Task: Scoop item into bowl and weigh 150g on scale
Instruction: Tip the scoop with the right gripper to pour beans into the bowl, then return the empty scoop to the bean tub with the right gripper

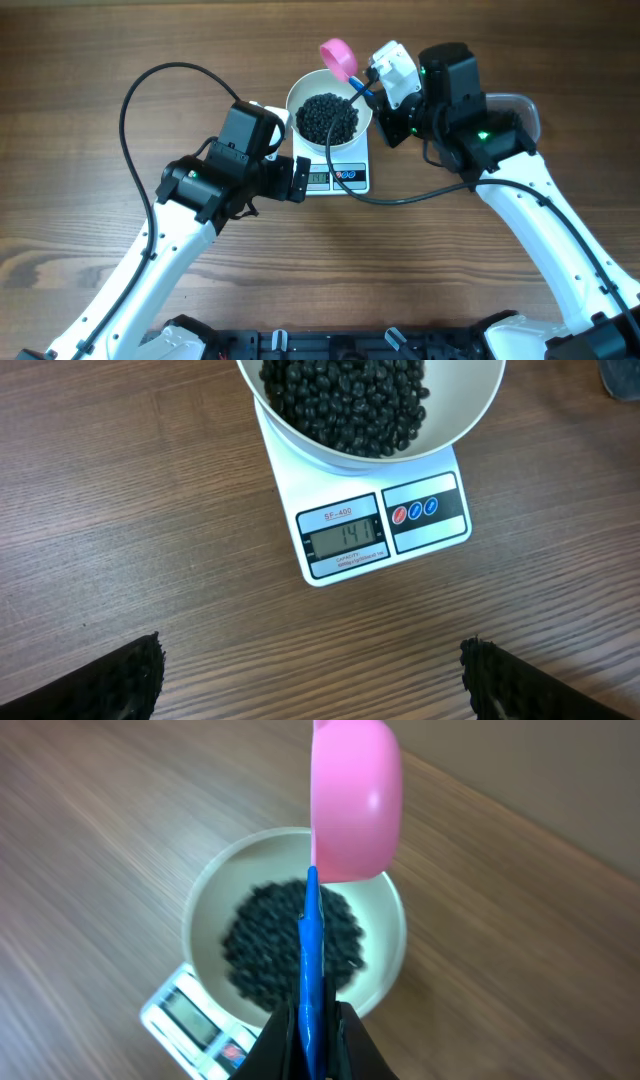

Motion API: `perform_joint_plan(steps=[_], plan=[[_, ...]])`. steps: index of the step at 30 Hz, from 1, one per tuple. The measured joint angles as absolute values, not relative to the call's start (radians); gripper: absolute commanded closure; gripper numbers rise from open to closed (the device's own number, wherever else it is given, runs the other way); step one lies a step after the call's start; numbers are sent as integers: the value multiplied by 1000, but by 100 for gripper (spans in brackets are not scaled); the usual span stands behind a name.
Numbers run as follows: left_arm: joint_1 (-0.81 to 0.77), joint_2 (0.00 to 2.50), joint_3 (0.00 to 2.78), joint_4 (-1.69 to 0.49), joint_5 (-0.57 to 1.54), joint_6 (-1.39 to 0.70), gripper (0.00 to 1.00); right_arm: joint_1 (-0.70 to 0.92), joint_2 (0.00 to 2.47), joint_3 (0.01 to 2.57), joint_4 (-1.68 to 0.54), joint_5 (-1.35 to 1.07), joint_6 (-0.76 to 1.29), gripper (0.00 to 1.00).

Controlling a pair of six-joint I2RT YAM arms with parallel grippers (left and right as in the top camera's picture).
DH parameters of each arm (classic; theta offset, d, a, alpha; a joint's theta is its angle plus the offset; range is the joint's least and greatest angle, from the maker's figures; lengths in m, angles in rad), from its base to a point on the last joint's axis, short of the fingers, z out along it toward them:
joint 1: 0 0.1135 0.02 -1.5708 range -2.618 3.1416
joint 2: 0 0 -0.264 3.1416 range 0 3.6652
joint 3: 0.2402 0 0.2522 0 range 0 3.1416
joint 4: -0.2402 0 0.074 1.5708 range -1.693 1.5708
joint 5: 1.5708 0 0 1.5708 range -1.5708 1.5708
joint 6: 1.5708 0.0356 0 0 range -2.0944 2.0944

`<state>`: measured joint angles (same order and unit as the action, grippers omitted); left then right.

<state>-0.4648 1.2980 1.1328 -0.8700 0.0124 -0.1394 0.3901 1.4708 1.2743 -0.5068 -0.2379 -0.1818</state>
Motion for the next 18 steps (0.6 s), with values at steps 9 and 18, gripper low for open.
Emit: perform_joint_plan(steps=[9, 18], plan=[[-465, 1298, 1133, -871, 12, -139, 0, -110, 1336, 1283, -662, -207, -96, 96], [-465, 1298, 1133, -870, 12, -140, 0, -259, 1367, 1286, -847, -106, -160, 96]])
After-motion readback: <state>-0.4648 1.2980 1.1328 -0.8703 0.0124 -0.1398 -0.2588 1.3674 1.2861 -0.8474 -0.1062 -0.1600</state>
